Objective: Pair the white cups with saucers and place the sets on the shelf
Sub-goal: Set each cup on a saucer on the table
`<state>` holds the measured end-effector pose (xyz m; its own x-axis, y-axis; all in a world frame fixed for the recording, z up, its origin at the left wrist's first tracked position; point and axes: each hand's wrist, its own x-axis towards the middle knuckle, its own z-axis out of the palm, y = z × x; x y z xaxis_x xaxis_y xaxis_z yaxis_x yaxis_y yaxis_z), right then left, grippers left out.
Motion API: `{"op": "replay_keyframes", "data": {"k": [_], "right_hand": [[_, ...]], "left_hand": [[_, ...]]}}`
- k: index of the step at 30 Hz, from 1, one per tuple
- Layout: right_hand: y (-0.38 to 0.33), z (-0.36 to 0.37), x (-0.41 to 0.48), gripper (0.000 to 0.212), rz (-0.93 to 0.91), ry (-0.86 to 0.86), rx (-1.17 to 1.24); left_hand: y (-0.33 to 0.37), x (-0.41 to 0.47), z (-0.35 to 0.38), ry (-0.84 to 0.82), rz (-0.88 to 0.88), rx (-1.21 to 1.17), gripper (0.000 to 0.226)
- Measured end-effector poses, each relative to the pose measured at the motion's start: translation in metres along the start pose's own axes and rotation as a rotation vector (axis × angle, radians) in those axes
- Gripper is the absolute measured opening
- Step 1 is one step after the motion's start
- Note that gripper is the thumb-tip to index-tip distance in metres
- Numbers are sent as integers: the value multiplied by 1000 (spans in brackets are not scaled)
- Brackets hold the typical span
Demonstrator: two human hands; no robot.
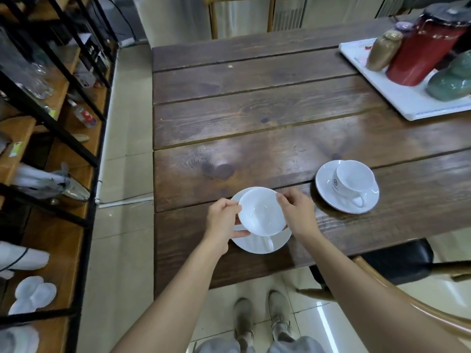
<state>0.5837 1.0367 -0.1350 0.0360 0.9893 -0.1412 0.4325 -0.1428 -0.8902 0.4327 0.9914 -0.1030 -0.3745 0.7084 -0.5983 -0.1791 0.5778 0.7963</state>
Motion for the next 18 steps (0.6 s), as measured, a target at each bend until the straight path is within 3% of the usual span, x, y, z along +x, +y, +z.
{"op": "replay_keyframes", "data": {"k": [12, 15, 18], "right_hand": [[3, -4, 3, 25, -16, -124, -133], [8, -4, 5, 36, 6, -24, -123], [12, -4, 7, 50, 114, -35, -154]], "left_hand": [[-12, -5, -8, 65, 36, 90, 8], [-16, 0, -11, 170, 137, 218, 32], [-18, 1, -11, 125, 32, 217, 81]]}}
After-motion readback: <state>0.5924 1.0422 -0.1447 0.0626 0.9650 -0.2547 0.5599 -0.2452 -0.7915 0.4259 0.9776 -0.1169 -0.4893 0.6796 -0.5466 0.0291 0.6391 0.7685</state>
